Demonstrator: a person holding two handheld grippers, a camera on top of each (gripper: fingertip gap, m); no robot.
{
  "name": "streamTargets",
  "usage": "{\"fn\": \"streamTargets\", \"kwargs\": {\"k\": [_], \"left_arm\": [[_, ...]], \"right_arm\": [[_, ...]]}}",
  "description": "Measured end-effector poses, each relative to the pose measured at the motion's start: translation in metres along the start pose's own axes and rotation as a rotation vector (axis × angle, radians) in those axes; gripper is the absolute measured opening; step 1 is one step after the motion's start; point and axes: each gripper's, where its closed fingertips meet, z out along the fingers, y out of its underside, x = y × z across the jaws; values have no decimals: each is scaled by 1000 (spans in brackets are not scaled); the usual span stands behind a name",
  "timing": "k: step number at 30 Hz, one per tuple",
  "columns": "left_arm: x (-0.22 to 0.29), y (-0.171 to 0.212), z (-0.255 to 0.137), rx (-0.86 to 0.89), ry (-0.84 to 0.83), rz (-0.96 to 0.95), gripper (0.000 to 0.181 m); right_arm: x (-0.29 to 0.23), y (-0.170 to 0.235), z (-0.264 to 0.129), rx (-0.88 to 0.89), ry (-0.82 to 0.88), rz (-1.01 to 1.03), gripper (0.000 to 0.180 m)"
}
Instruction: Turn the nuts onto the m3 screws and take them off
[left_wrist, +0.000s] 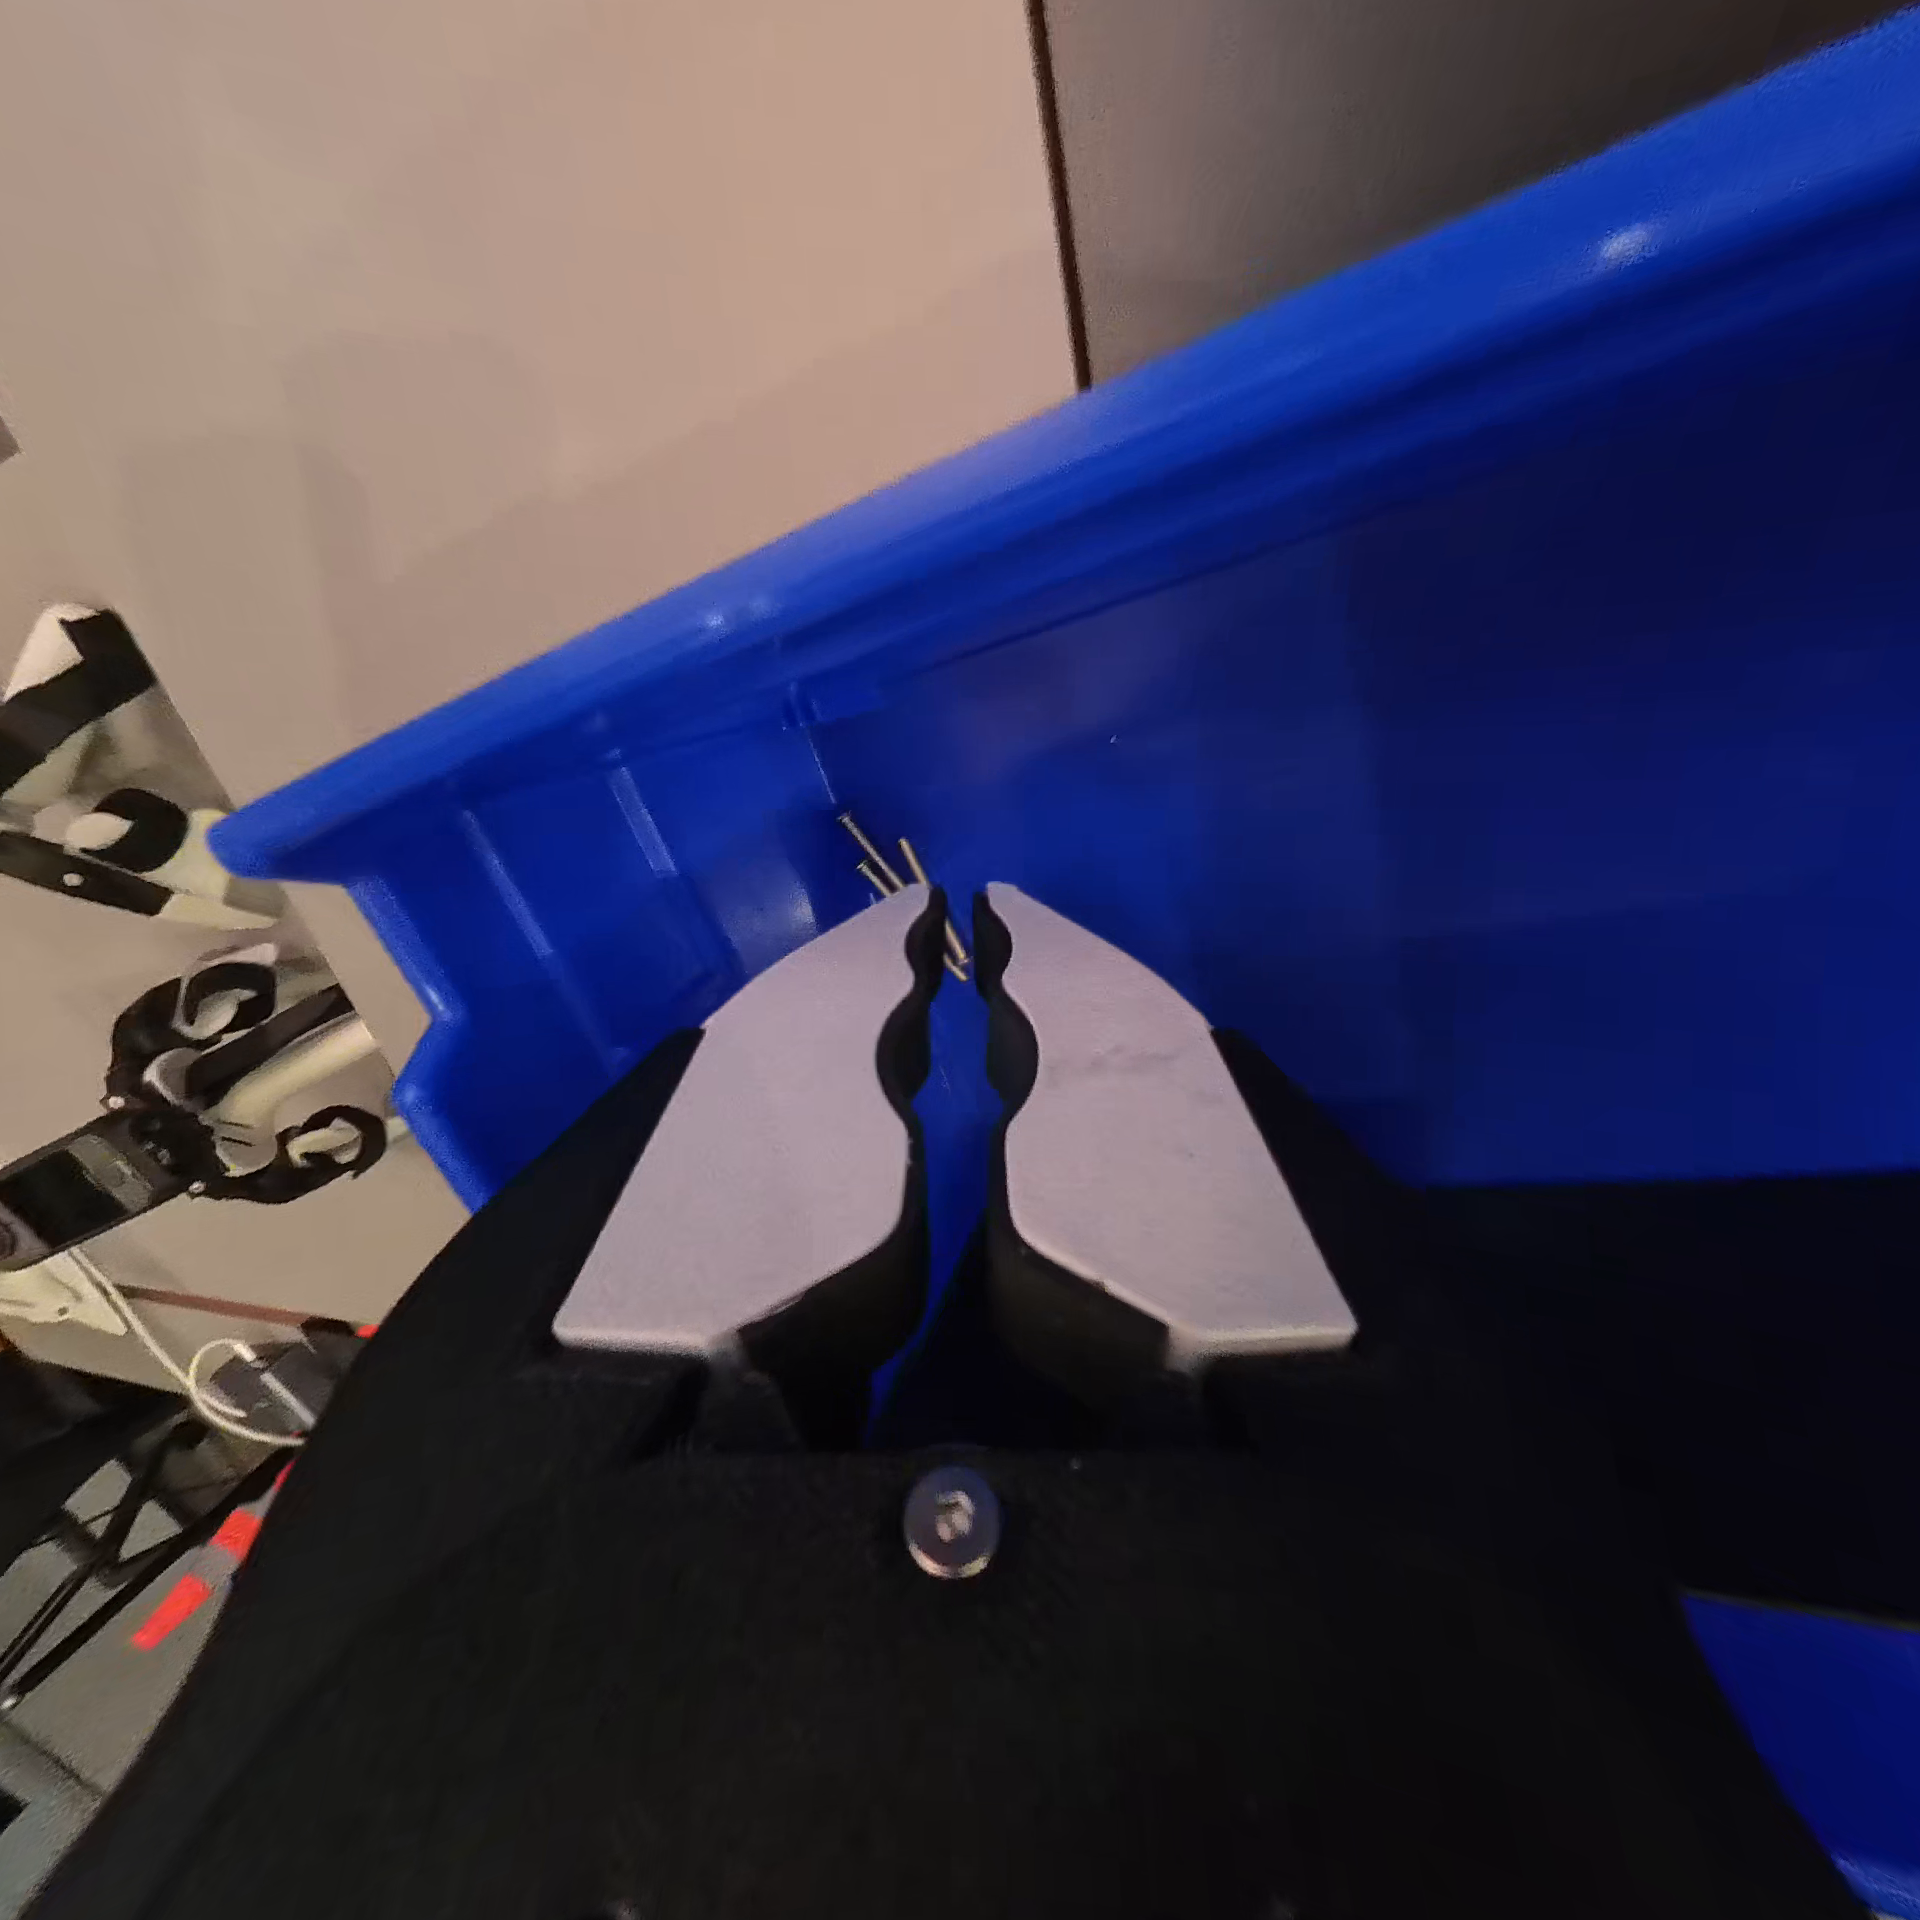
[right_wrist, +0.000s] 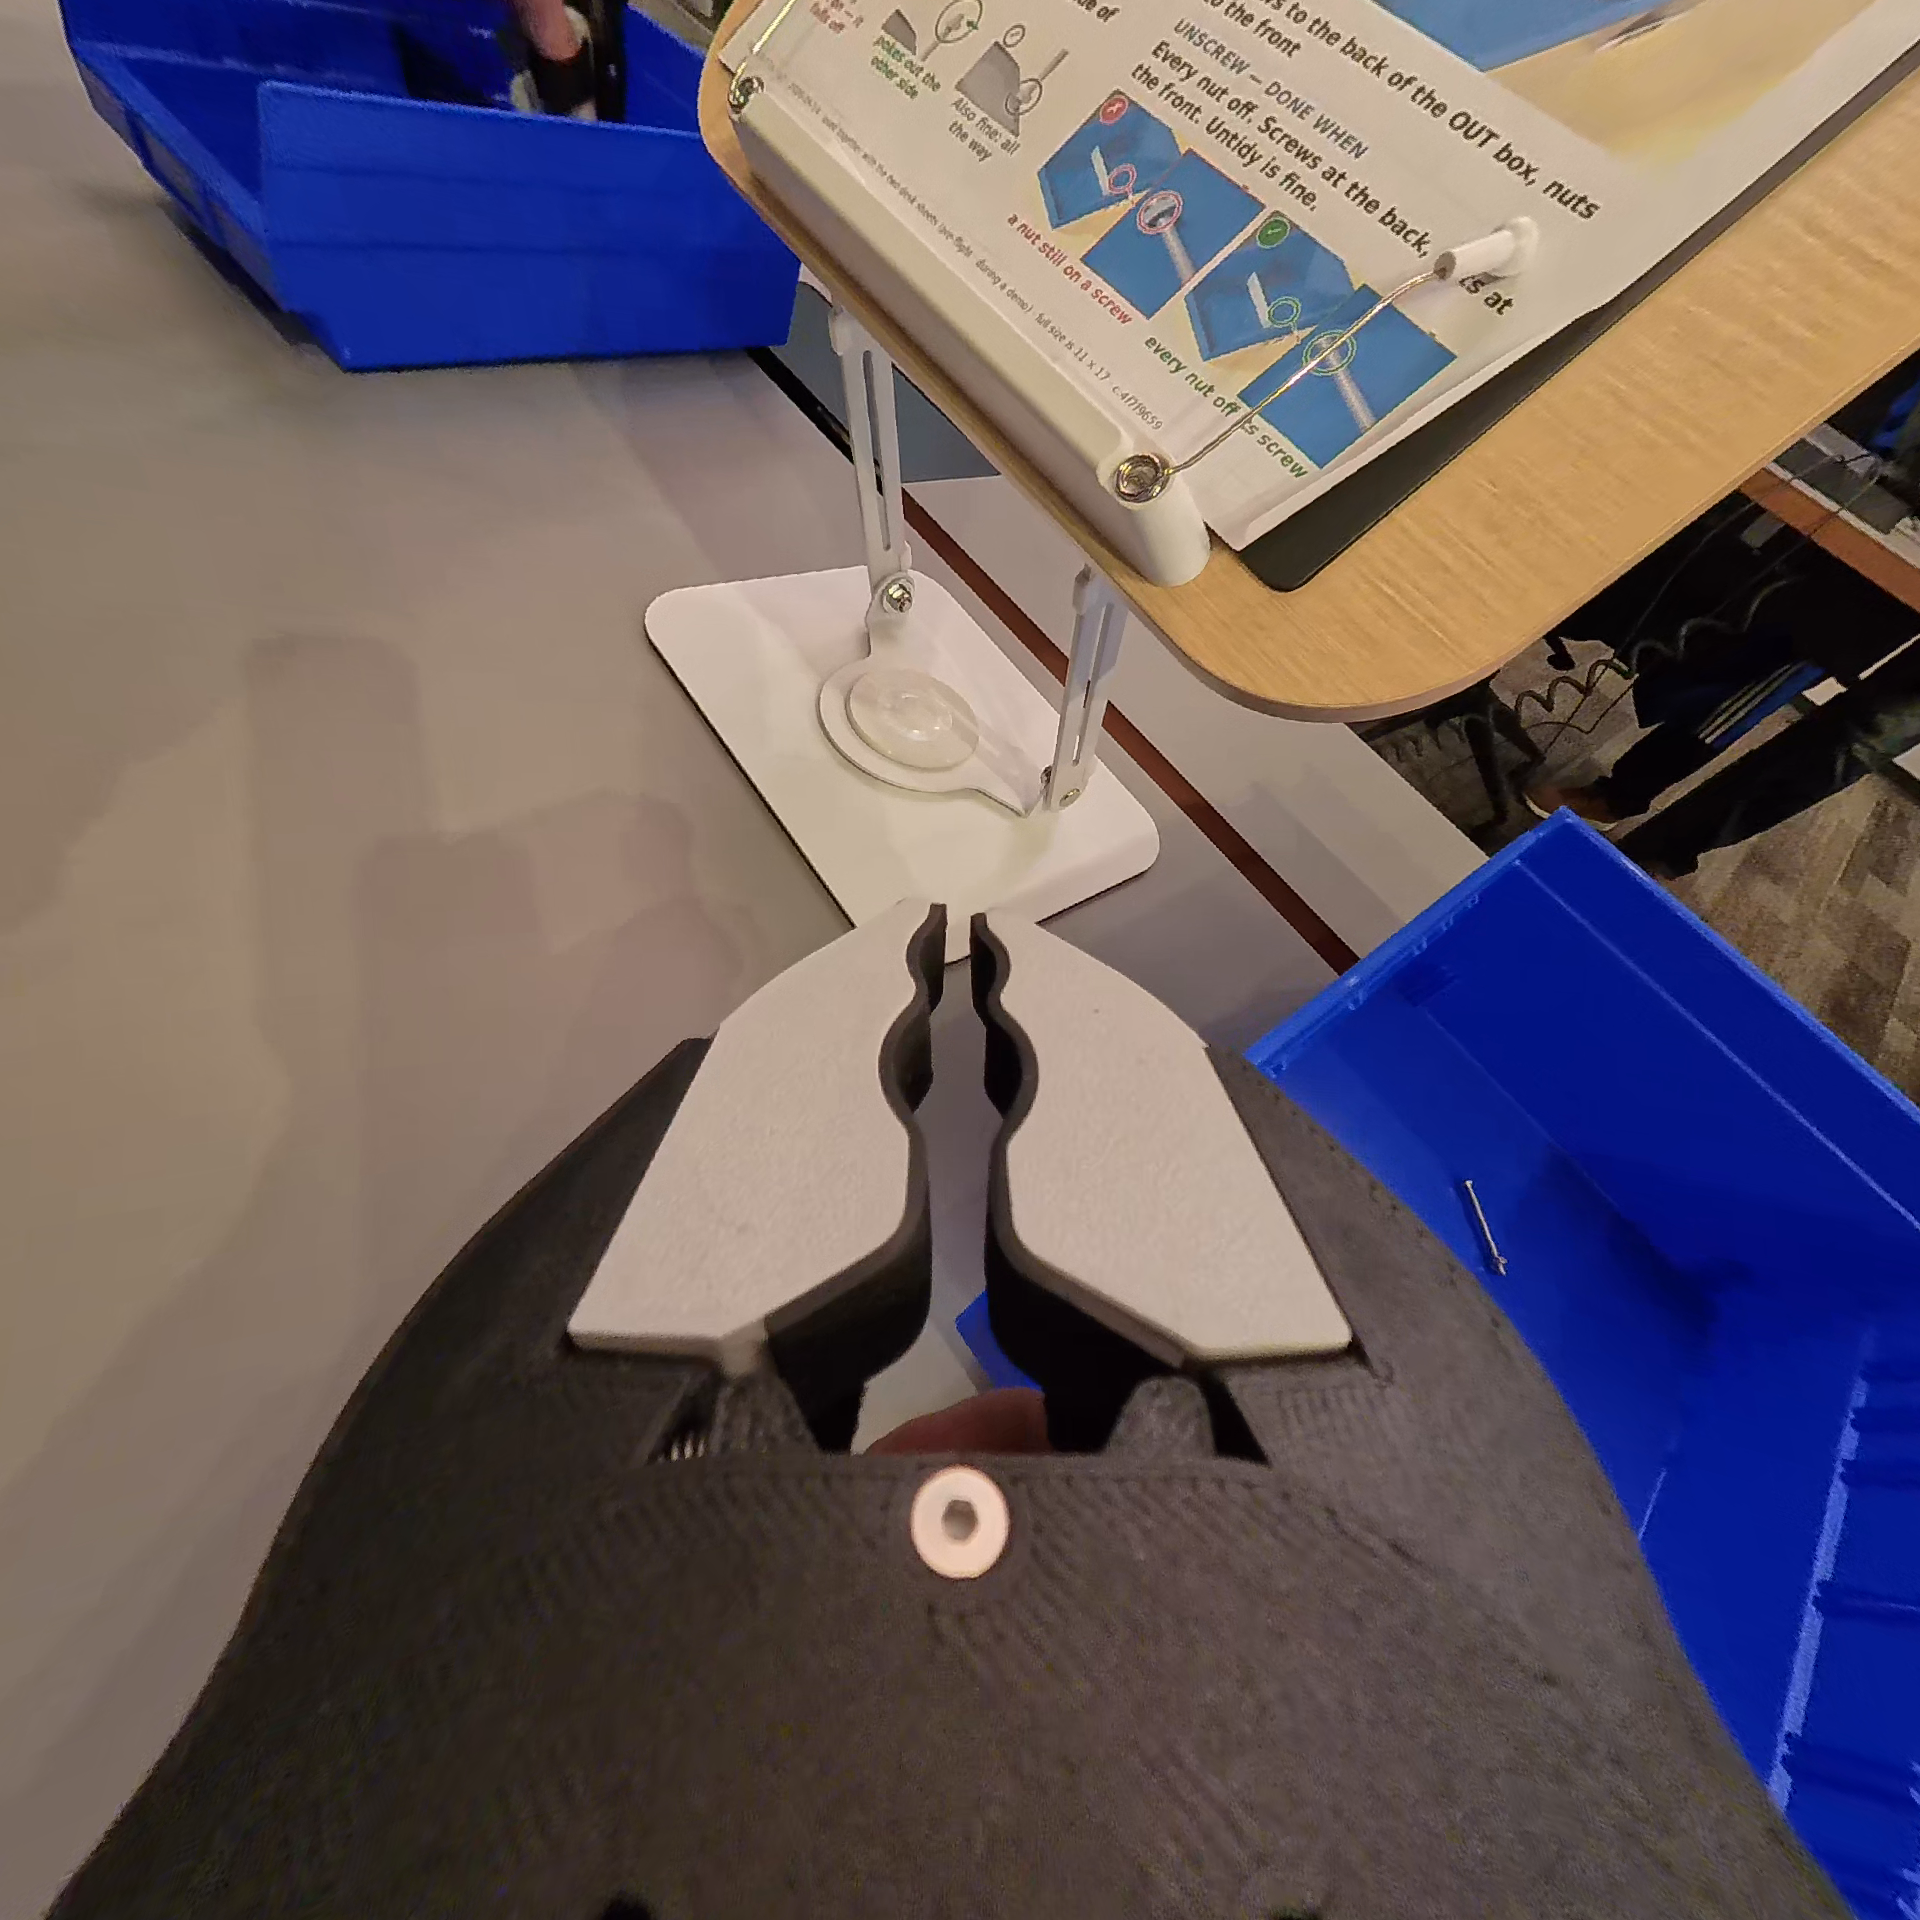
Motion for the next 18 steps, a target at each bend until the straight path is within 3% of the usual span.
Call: {"fn": "streamTargets", "kwargs": {"k": [3,7,11,15,18], "left_arm": [[-14,1,-8,-19,-113,72,2],[-13,7,-11,-36,-89,118,8],[9,11,-2,-12,86,135,16],[-2,16,11,-38,34,153,28],[-2,20,18,-74,28,163,23]], "right_arm": [[-1,0,-1,-1,1,-6,5],[-1,-2,-2,6,1,-4,5],[-2,-3,-2,10,-2,-7,5],[-1,-2,-2,9,-4,-4,5],[-2,-1,-1,6,-8,0,5]]}}
